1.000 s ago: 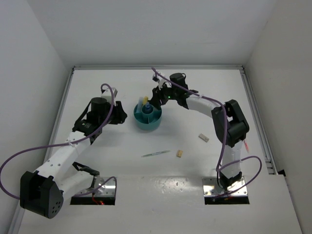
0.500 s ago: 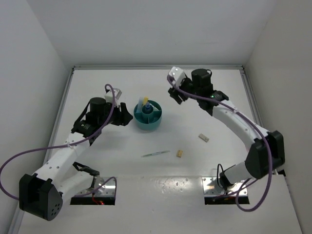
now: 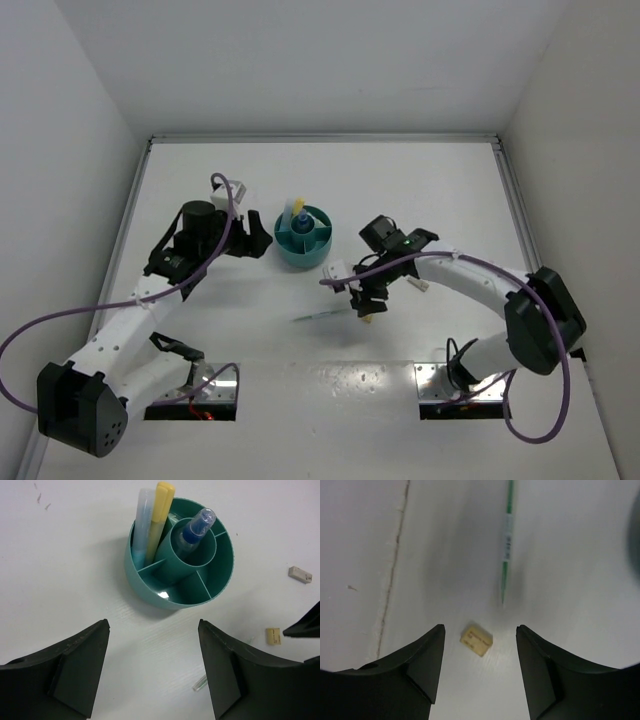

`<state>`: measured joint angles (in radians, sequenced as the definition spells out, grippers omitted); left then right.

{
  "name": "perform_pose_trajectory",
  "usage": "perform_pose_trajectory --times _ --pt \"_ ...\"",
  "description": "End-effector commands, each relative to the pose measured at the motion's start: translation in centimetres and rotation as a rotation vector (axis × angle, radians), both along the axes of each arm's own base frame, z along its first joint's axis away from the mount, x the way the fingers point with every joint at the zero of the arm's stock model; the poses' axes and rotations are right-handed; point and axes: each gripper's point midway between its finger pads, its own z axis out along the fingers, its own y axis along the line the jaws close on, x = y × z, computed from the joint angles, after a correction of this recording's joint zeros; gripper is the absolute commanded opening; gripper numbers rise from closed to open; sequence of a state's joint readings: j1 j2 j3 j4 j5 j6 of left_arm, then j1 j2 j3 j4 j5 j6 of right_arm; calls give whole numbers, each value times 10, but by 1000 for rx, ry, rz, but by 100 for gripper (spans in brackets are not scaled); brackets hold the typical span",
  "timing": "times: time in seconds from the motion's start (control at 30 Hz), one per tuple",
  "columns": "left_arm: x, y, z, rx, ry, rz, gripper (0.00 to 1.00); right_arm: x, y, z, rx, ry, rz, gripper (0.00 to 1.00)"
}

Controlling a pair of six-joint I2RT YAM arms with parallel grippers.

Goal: Sort the stationery into containers
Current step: Pick up the pen from the center of the board.

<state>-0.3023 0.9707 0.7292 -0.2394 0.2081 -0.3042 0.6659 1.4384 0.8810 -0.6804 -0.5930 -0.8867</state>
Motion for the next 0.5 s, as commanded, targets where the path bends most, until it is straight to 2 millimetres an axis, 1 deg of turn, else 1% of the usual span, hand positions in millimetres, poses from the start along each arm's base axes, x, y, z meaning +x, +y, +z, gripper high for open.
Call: perform_pose_trajectory --times 0.0,0.07,0.13,0.17,0.2,0.23,0.27,0.3,0.33,0.37,0.4,0.43,0.47 --pt "4 0 19 -13 -53 14 77 -7 33 6 116 -39 137 60" --pt "4 1 19 -9 -55 22 77 -8 42 -3 97 -51 132 60" --pt "4 1 19 -9 -55 22 77 -1 57 -4 108 -80 127 56" --pt "5 3 19 -5 -56 32 77 -5 62 -15 79 -65 148 55" --pt "5 3 19 -5 -56 32 77 -1 71 -11 76 -59 131 50" --pt "5 5 17 2 -49 40 77 1 81 -15 61 -52 139 48" --pt "4 5 20 -1 -59 40 77 2 86 -12 65 -71 145 48" --pt "5 7 20 3 -60 50 77 2 88 -20 34 -50 130 46" --pt "5 7 20 3 -60 50 77 2 89 -24 17 -50 134 45" --pt "5 7 20 3 -60 50 77 2 95 -23 13 -61 145 45" --pt "6 8 20 7 -61 58 77 4 95 -28 2 -60 132 45" --pt "6 8 20 7 -61 58 77 5 99 -31 -10 -64 128 43" --pt "6 10 23 8 -71 66 77 8 101 -31 -15 -66 116 43"
